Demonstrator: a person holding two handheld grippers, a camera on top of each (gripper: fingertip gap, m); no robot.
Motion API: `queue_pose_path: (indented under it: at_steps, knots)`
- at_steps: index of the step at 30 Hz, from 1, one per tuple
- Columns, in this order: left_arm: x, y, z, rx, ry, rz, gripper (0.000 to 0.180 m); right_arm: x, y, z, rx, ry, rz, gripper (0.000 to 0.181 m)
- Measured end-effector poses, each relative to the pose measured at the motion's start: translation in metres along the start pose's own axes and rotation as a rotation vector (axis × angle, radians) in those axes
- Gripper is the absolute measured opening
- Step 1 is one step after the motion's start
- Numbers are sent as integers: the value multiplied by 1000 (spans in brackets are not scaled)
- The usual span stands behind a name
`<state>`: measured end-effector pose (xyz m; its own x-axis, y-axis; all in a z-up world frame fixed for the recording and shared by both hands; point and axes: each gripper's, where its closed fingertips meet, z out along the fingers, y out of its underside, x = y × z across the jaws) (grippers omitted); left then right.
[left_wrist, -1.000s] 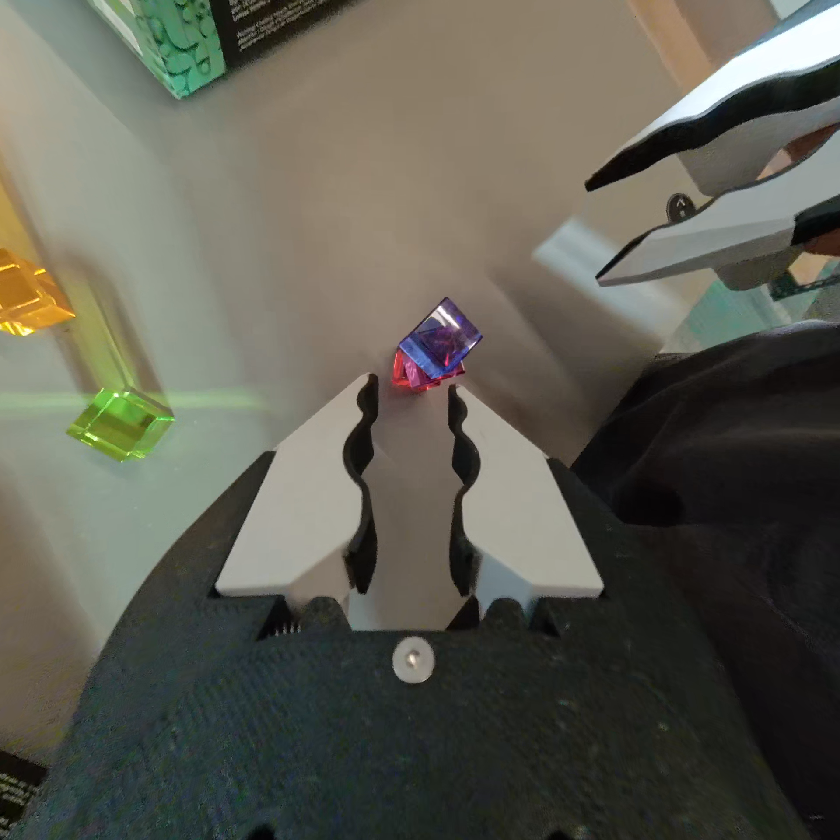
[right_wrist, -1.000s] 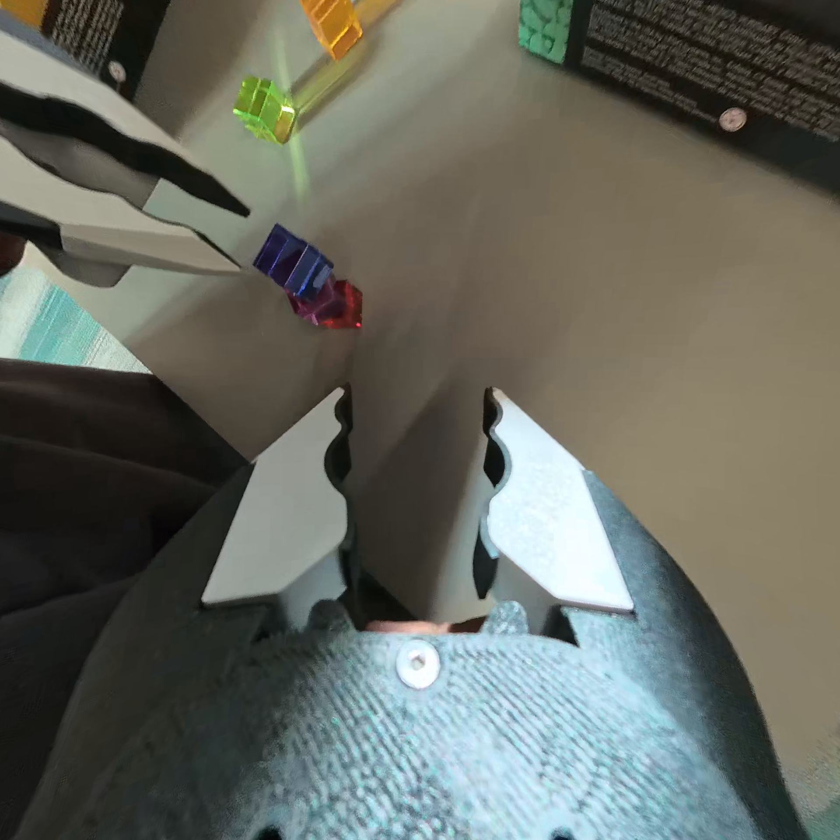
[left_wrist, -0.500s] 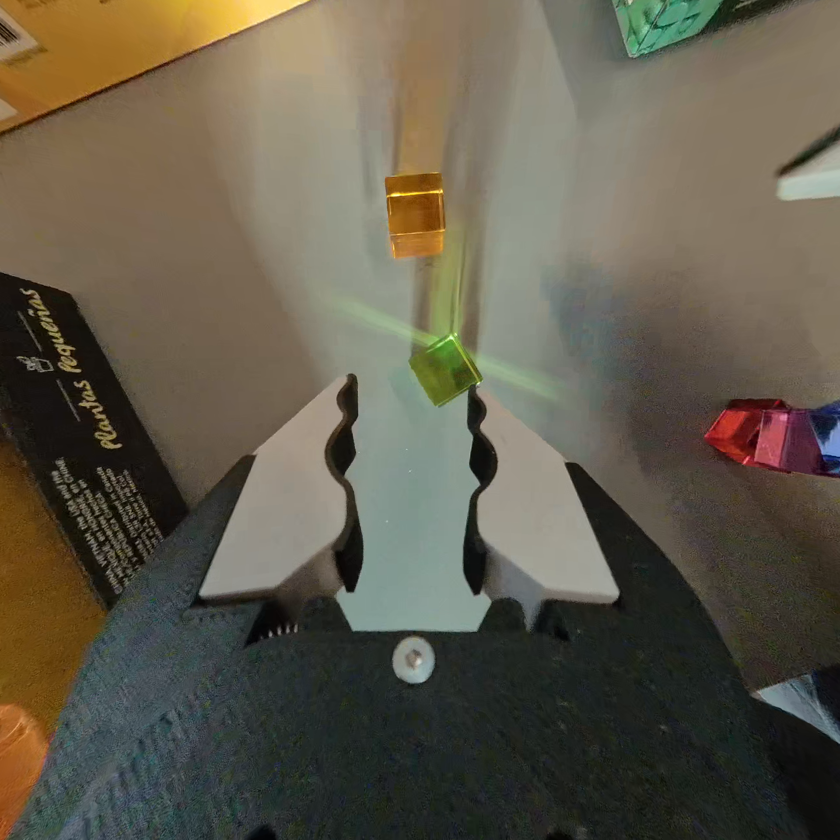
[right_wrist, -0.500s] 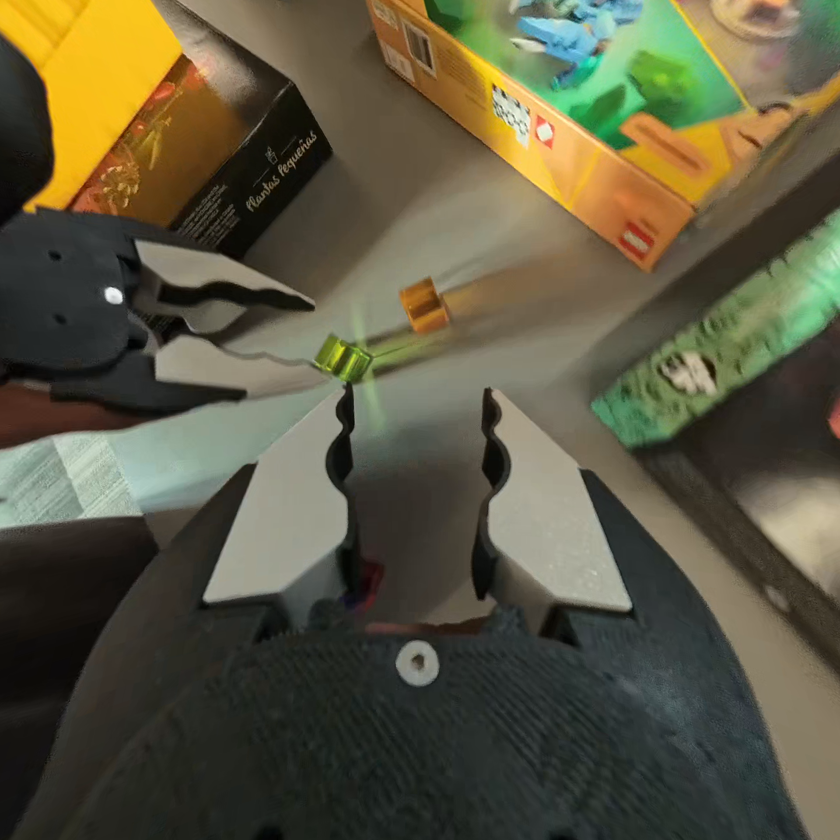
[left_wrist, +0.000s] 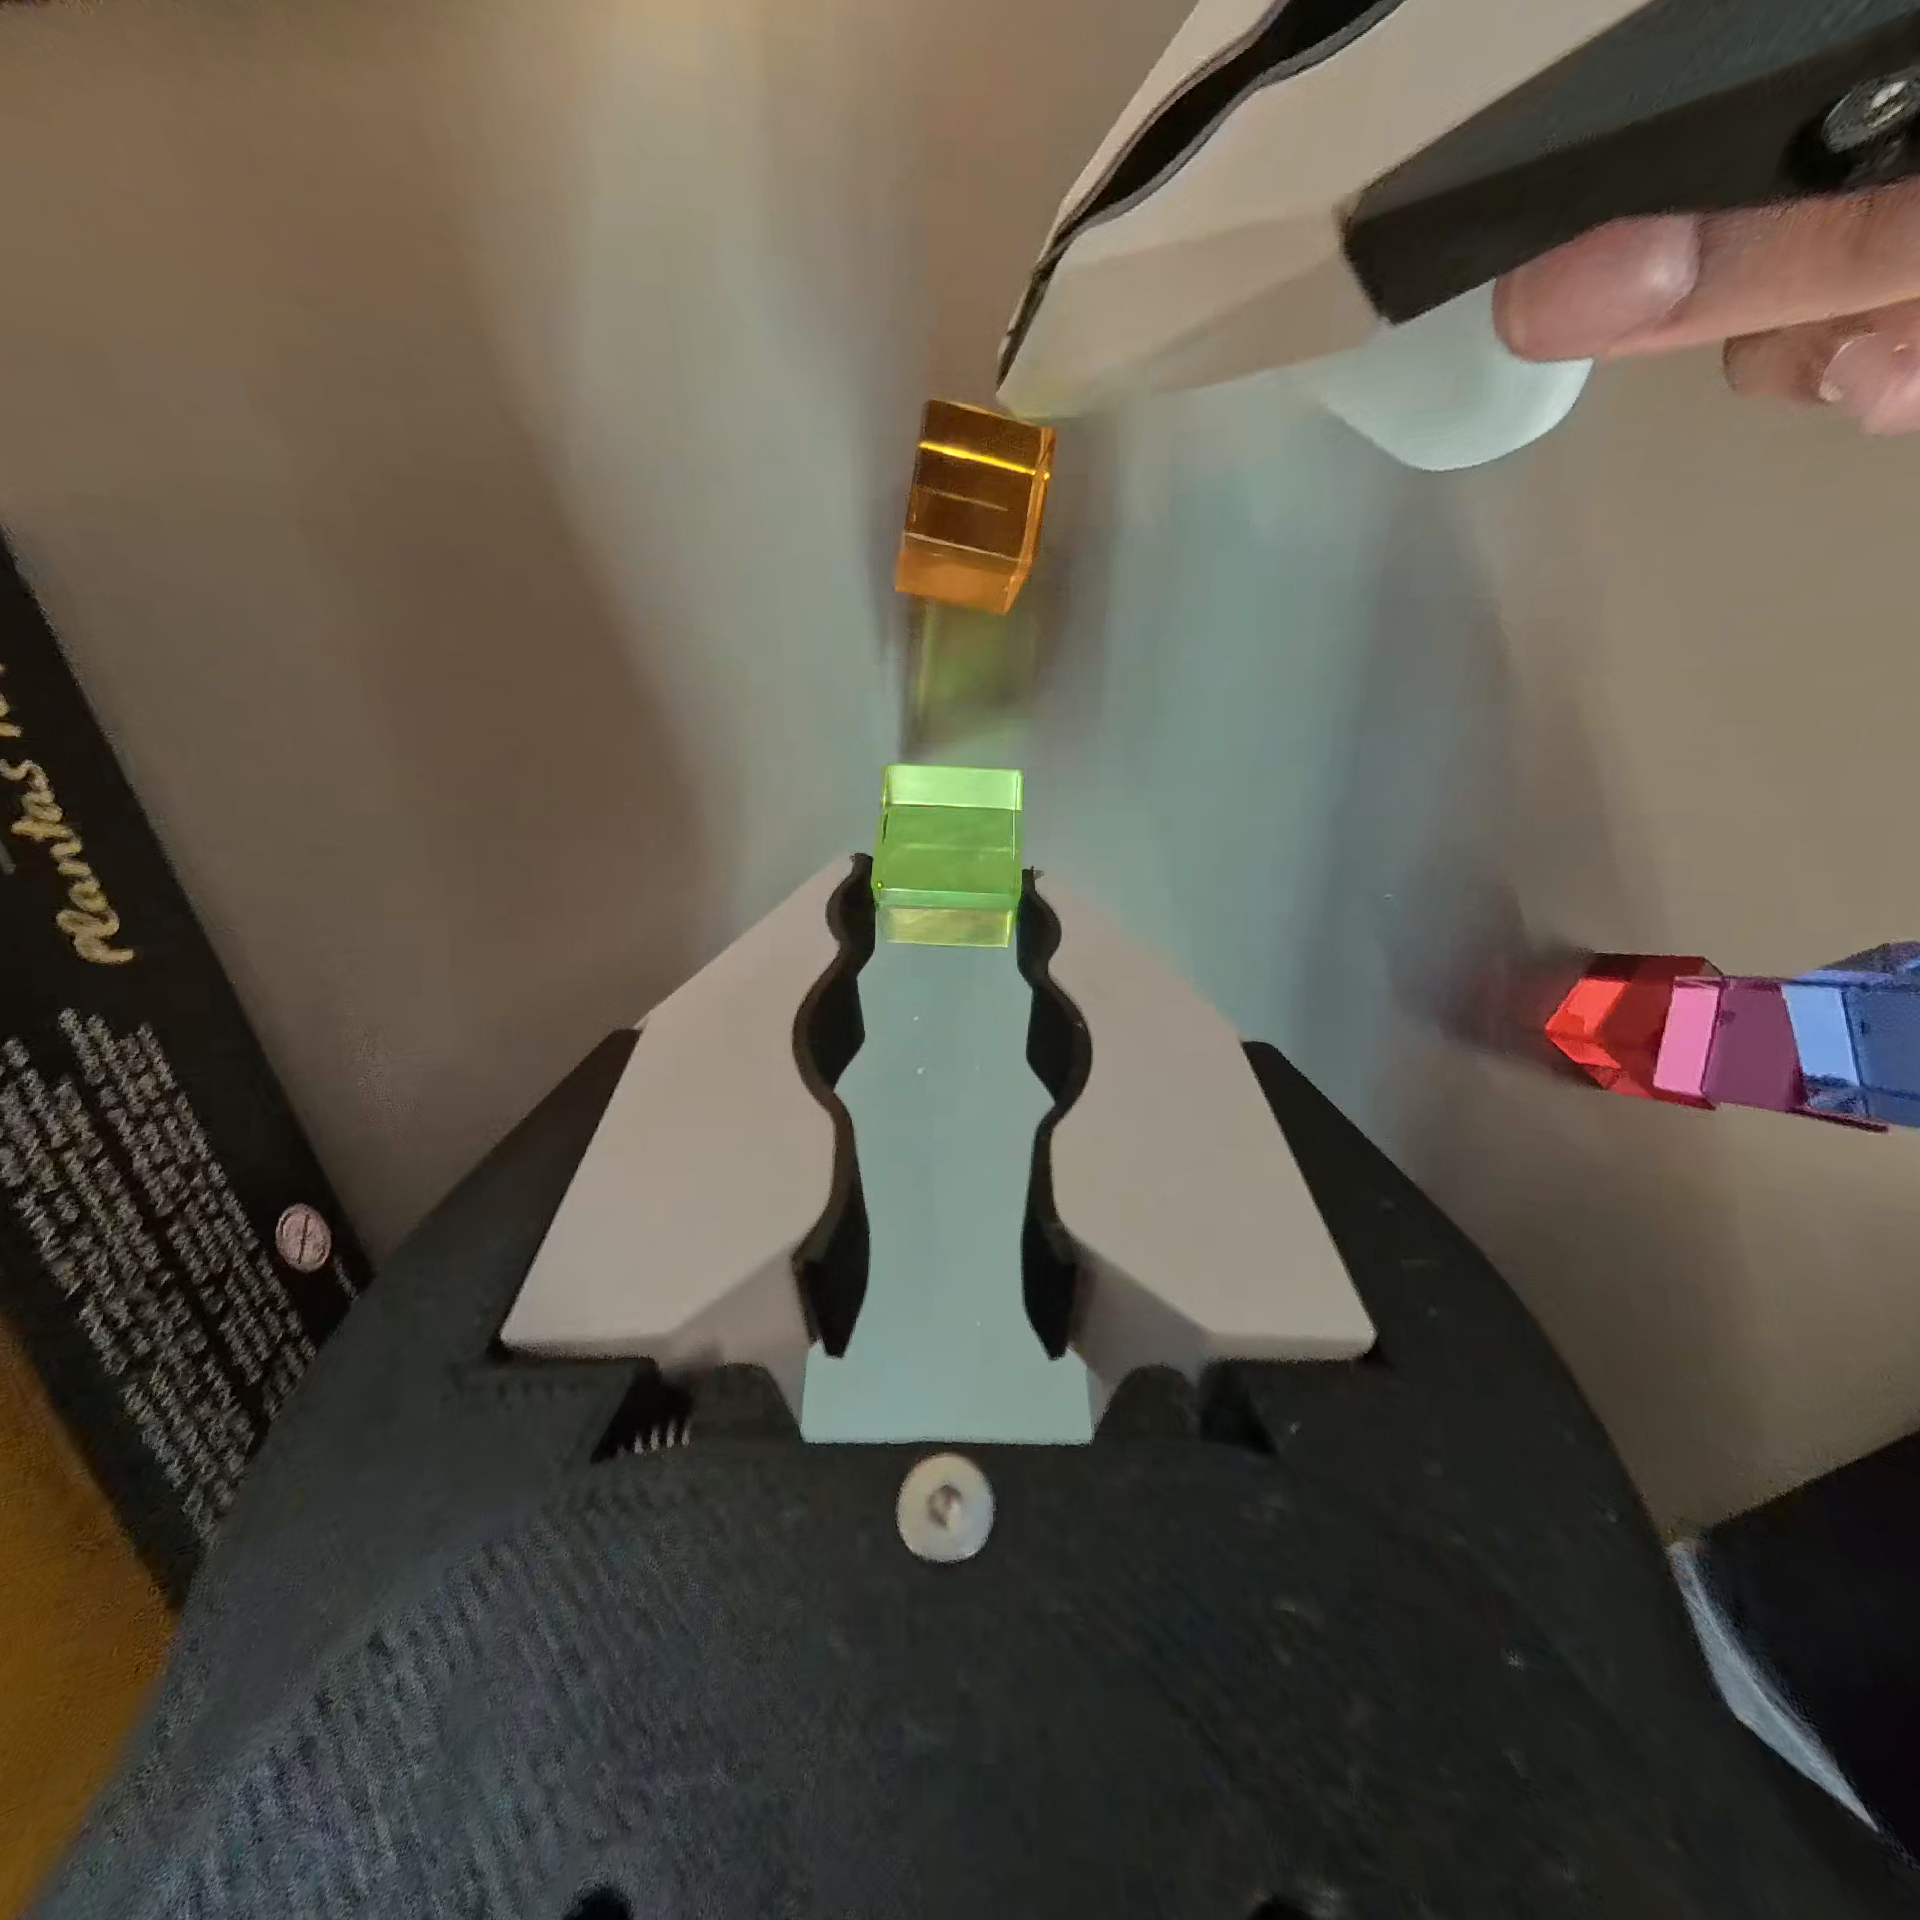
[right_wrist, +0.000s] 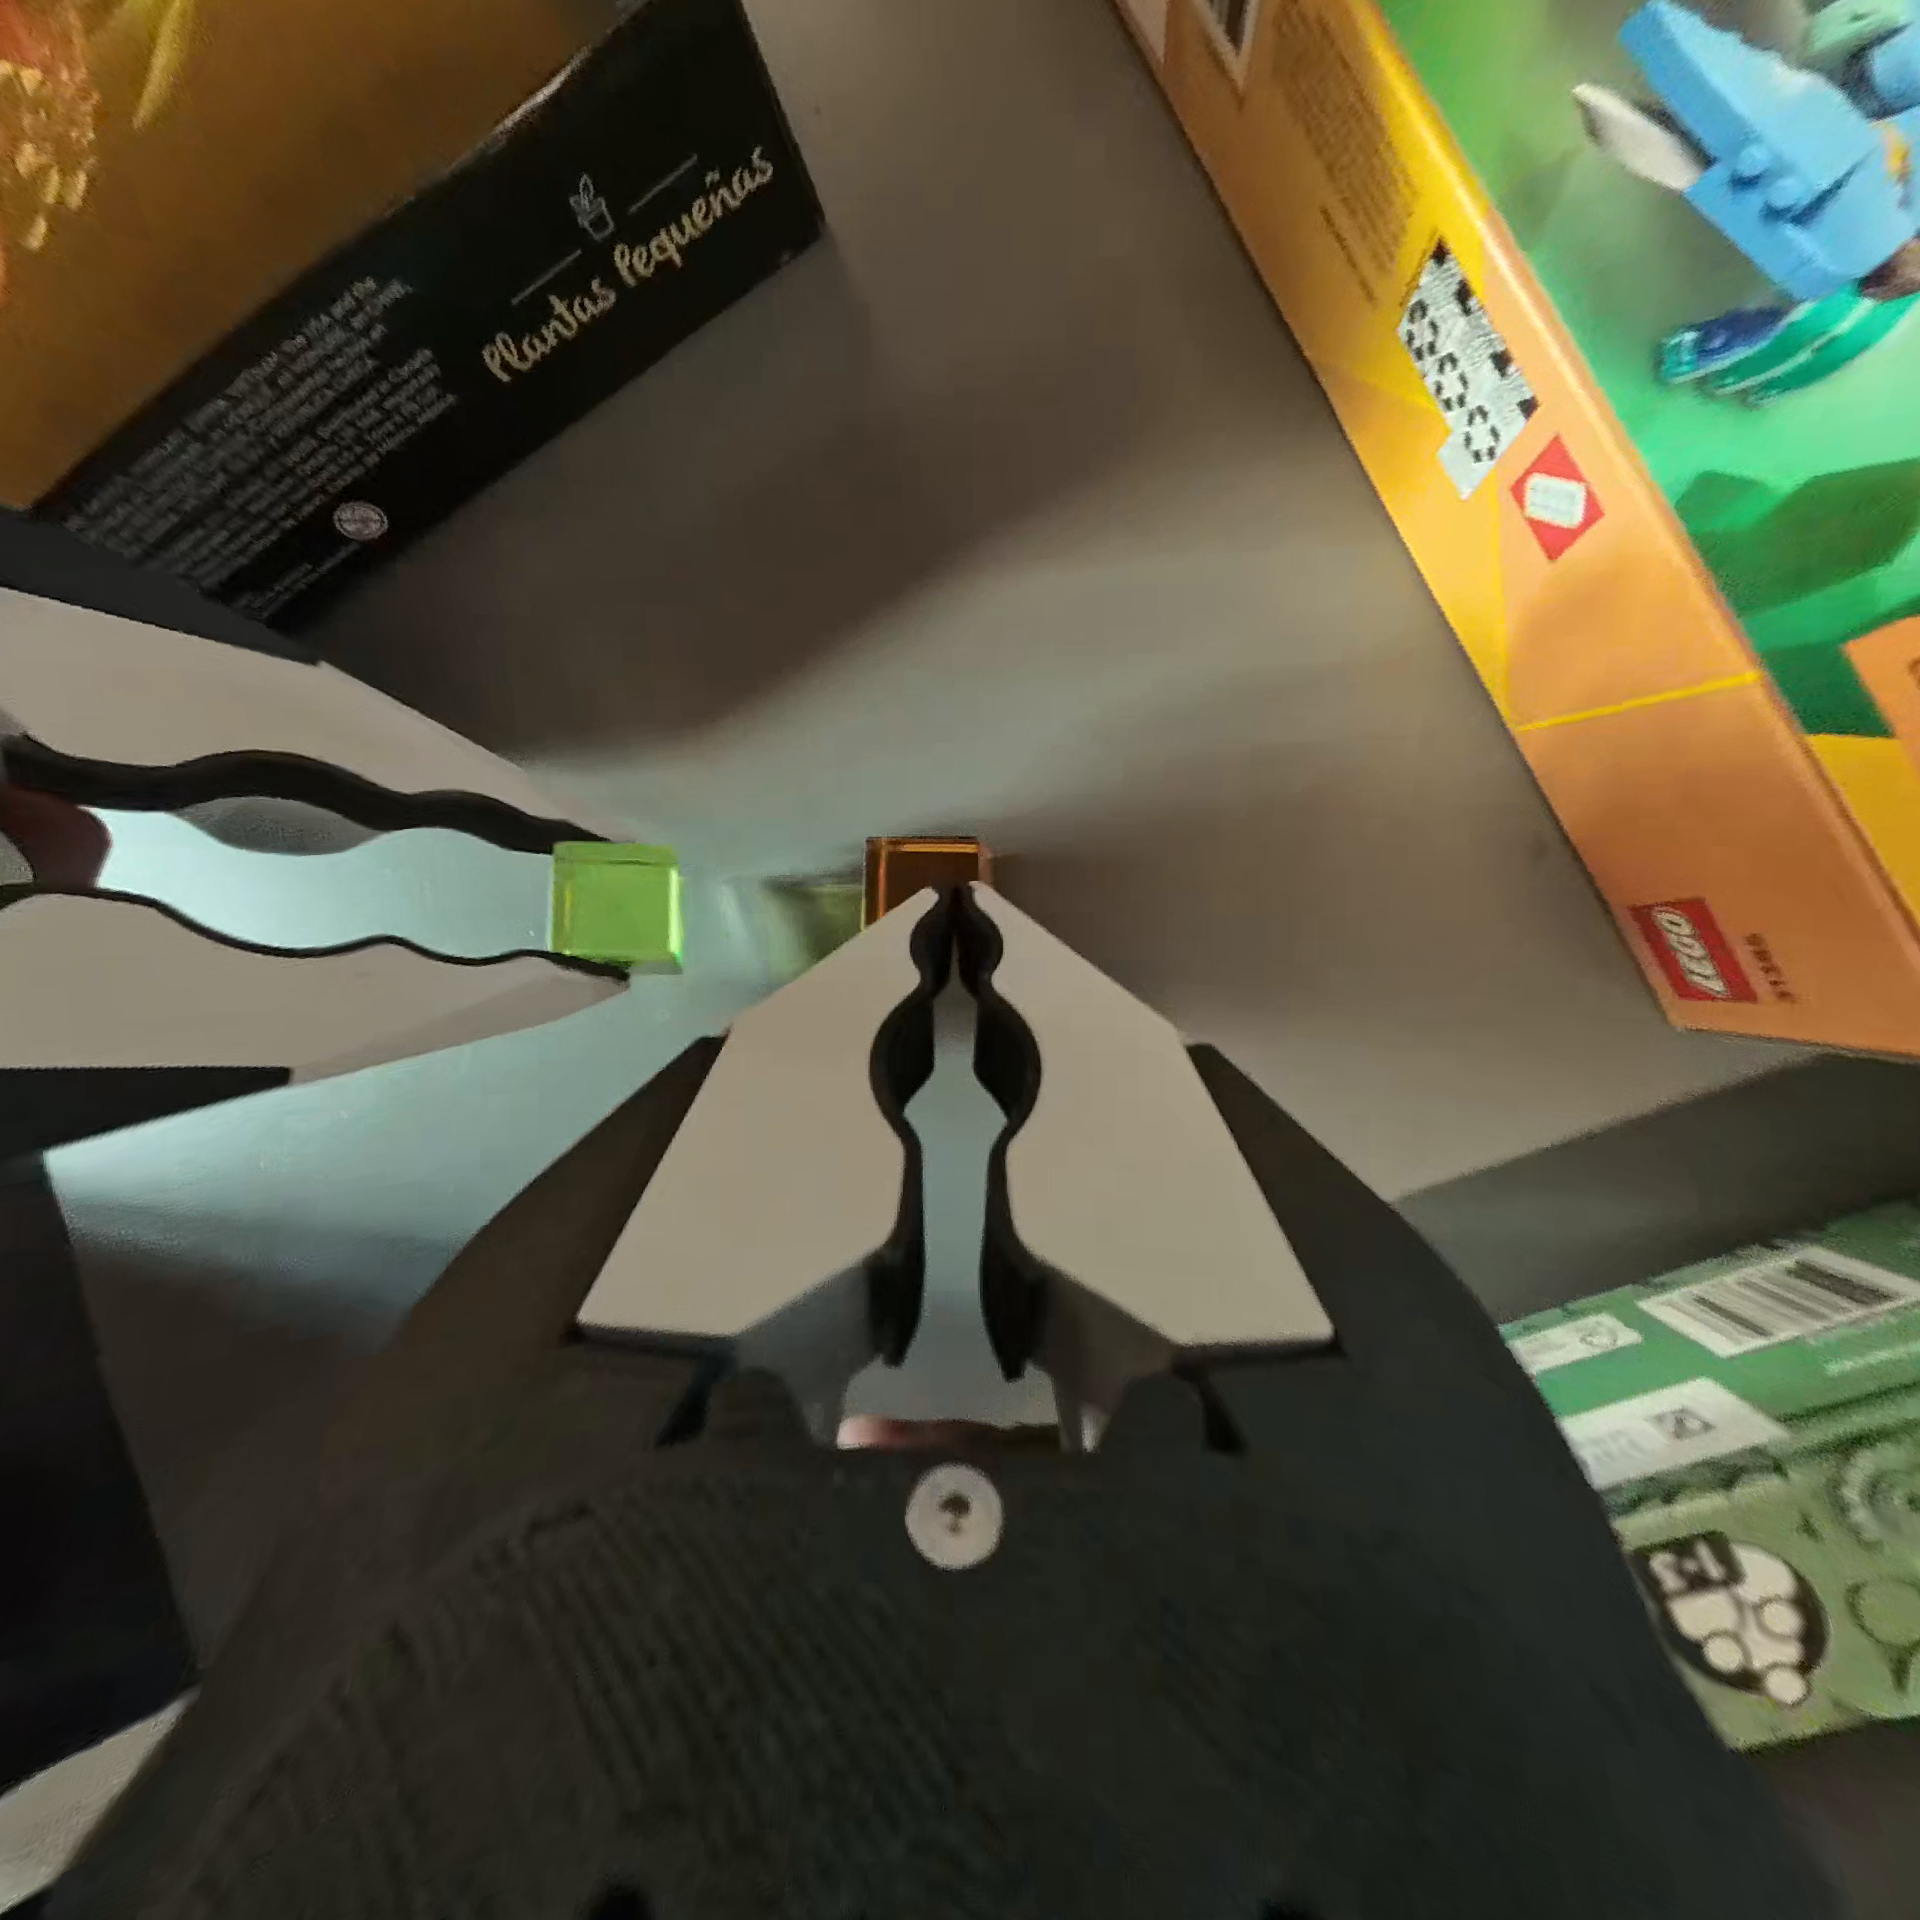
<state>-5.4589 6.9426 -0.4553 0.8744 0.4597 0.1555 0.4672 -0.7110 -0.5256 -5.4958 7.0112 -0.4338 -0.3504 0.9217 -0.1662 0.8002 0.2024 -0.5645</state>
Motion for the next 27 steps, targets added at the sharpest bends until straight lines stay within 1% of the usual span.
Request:
queue_pose_path:
  at_steps: [3,6,7,8,10,12,15,20,23,27]
  knots:
    - [-3,4,-9,9,9,-6,24,1,-1,-8,38,17,38,1]
    - [-2,7,-16,10,18,6,25,2,-1,-8,48,37,63,43]
    - [-1,8,-18,9,21,10,25,1,1,-4,32,35,68,52]
    - [0,8,-20,9,24,12,25,0,3,1,9,25,69,55]
    - [2,6,-25,18,24,11,25,-3,7,10,-28,8,74,53]
    - [4,2,-30,28,27,7,25,-5,9,16,-48,-3,76,24]
    - [10,-6,-39,57,35,3,25,2,4,8,-24,53,53,23]
    - [24,-7,-47,71,67,37,25,4,-7,-47,101,92,74,23]
    - [38,-3,-50,74,103,67,25,-5,5,-94,163,112,104,24]
    - [58,4,-52,61,163,129,25,-35,44,-138,161,135,115,23]
